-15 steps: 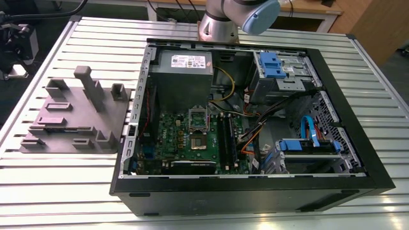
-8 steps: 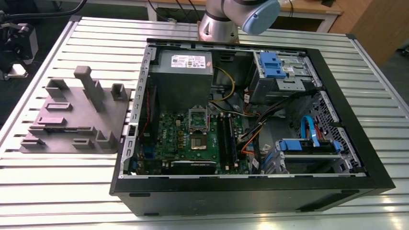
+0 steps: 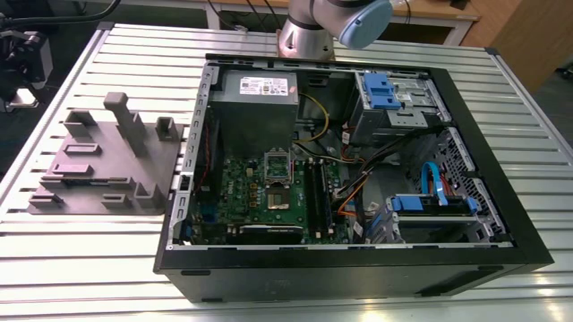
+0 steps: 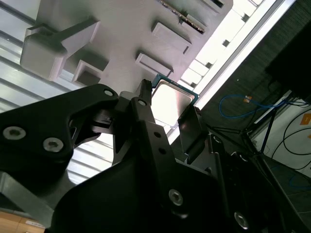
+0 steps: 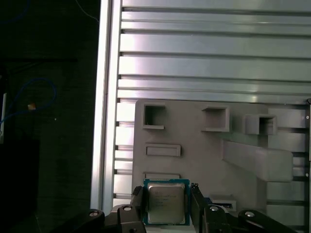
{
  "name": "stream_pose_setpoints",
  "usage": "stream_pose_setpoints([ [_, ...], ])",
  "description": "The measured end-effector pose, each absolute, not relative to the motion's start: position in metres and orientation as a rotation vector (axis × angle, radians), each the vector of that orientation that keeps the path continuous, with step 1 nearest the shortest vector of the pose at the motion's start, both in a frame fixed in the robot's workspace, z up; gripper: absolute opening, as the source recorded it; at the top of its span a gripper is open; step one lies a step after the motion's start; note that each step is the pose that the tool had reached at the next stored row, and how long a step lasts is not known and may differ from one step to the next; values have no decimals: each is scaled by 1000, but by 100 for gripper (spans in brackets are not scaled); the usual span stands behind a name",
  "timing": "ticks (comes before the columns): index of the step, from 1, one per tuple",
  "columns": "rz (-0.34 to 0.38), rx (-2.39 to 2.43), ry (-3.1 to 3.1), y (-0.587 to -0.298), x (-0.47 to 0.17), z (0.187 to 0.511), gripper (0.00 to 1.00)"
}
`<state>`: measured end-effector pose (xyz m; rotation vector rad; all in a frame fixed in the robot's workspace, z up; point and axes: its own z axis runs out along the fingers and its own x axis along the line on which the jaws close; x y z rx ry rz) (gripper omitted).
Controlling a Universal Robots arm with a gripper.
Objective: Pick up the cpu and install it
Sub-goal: 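Pick up the cpu and move it towards the insertion slot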
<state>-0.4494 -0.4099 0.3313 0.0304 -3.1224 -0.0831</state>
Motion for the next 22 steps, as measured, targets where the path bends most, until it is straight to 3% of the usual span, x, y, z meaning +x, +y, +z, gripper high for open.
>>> stream_pose_setpoints([
  [22,-83,30,-3123,-410,-449,337,47],
])
